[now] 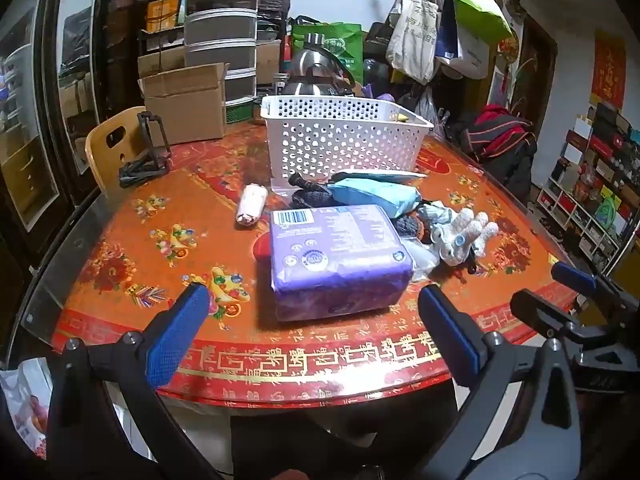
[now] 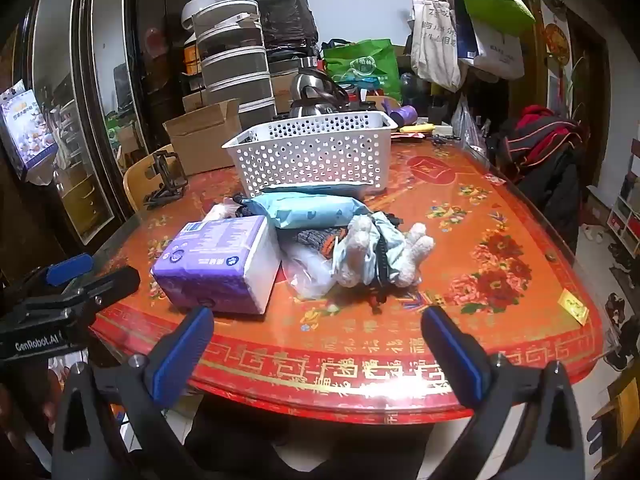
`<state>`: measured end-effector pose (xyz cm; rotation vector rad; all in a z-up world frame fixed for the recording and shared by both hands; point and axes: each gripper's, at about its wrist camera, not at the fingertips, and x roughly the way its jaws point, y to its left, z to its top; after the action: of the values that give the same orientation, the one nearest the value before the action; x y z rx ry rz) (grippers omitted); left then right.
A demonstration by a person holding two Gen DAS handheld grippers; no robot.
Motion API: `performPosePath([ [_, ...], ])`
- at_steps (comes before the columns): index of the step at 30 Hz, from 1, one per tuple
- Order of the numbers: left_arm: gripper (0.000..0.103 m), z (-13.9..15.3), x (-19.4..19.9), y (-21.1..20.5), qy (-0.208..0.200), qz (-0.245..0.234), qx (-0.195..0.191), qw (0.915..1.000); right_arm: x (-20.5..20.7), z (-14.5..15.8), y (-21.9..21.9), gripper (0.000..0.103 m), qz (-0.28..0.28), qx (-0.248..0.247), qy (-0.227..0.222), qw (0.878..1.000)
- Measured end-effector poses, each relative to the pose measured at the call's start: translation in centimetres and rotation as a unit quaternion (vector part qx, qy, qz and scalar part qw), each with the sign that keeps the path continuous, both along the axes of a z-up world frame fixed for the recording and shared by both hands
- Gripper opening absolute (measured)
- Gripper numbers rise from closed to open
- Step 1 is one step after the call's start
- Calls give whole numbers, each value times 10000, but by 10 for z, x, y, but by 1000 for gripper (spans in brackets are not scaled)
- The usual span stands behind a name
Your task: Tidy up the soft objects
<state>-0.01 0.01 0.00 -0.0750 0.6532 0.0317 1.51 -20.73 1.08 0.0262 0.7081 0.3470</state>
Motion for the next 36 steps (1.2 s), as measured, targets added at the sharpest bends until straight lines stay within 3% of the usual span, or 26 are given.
performPosePath([
  [8,103,1,6,12,6,71,-228,9997,1,0,0,103,-9,35,7,10000],
  [13,103,5,3,6,-104,78,-81,9999,4,-4,1,103,-17,14,11,10000],
  [36,103,6,2,5,-134,55,-92,9999,1,0,1,103,20,64,40,10000],
])
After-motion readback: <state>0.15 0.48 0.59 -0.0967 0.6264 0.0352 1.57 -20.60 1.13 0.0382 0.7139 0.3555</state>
